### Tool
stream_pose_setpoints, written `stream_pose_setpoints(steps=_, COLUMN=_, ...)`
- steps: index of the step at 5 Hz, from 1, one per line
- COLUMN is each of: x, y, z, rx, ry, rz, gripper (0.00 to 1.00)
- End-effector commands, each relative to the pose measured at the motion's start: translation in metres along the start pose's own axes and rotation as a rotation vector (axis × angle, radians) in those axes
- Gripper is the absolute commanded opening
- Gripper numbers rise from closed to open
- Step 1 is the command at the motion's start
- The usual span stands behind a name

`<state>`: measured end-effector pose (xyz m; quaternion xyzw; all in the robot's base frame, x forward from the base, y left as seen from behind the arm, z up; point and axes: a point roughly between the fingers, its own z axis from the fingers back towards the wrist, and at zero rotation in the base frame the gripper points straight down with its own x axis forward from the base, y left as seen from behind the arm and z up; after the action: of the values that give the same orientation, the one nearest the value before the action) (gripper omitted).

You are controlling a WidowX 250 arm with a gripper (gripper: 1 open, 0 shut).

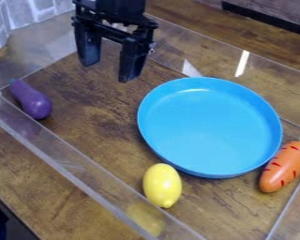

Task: Move the carrot to the right side

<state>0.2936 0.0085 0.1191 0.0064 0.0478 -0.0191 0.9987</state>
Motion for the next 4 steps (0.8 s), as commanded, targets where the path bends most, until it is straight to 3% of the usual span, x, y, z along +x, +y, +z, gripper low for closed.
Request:
stream_pose_setpoints(steps=1, x=0.004, y=0.011, z=0.012, rx=0.005, ry=-0.028, rz=-0.011, gripper=1.00)
stream_pose_setpoints(steps=4, x=0.029, y=0.018, z=0.011, rx=0.017, ry=-0.046, rz=-0.085, gripper=1.00)
